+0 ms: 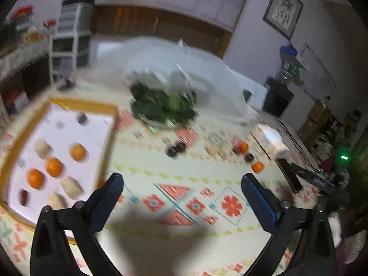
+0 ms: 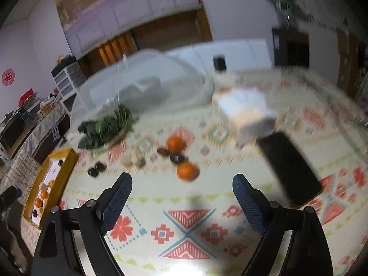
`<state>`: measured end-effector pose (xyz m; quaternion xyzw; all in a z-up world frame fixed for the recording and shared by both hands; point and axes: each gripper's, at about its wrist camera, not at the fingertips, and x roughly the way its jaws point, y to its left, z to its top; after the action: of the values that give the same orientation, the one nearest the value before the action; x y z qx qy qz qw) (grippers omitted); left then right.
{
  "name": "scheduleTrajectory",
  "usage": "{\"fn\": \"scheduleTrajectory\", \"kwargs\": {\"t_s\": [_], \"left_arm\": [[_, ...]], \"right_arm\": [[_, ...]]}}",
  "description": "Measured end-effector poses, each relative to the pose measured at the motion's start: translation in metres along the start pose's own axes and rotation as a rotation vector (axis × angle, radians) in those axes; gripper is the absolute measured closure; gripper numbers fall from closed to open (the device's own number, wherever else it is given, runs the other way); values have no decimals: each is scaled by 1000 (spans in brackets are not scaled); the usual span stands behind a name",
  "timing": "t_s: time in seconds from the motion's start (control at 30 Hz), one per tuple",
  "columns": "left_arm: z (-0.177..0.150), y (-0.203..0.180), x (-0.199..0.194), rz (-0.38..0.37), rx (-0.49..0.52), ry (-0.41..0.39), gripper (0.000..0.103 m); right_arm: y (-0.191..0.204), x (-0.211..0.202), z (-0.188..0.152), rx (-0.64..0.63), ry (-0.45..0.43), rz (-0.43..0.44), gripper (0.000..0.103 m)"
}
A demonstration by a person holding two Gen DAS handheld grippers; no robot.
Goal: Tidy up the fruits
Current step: 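Move both open tools back over the remaining fruit, then grasp a tan chunk with the left tool while the right tool grasps an orange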
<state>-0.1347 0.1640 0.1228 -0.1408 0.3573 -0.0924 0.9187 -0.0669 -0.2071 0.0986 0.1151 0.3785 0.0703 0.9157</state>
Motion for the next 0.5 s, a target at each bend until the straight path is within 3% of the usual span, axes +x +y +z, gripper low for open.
{"fn": "scheduleTrajectory", "kwargs": {"t_s": [0.07, 0.13, 0.27, 0.43, 0.5], "left_arm": [[-4, -3, 12, -22, -2, 40, 26], [-5, -4, 24, -62, -3, 78, 54], [3, -13, 44, -61, 22, 97, 56], [30, -30, 85, -74, 29, 118, 49], [38, -39, 107, -70, 48, 133, 49]], "right_arm": [[-3, 26, 0, 0, 48, -4, 24], [-4, 50, 0, 1, 79, -27, 26], [-13, 76, -3, 45, 100, -36, 27], [-15, 92, -4, 72, 99, -1, 27], [-11, 95, -1, 54, 97, 4, 36]]}}
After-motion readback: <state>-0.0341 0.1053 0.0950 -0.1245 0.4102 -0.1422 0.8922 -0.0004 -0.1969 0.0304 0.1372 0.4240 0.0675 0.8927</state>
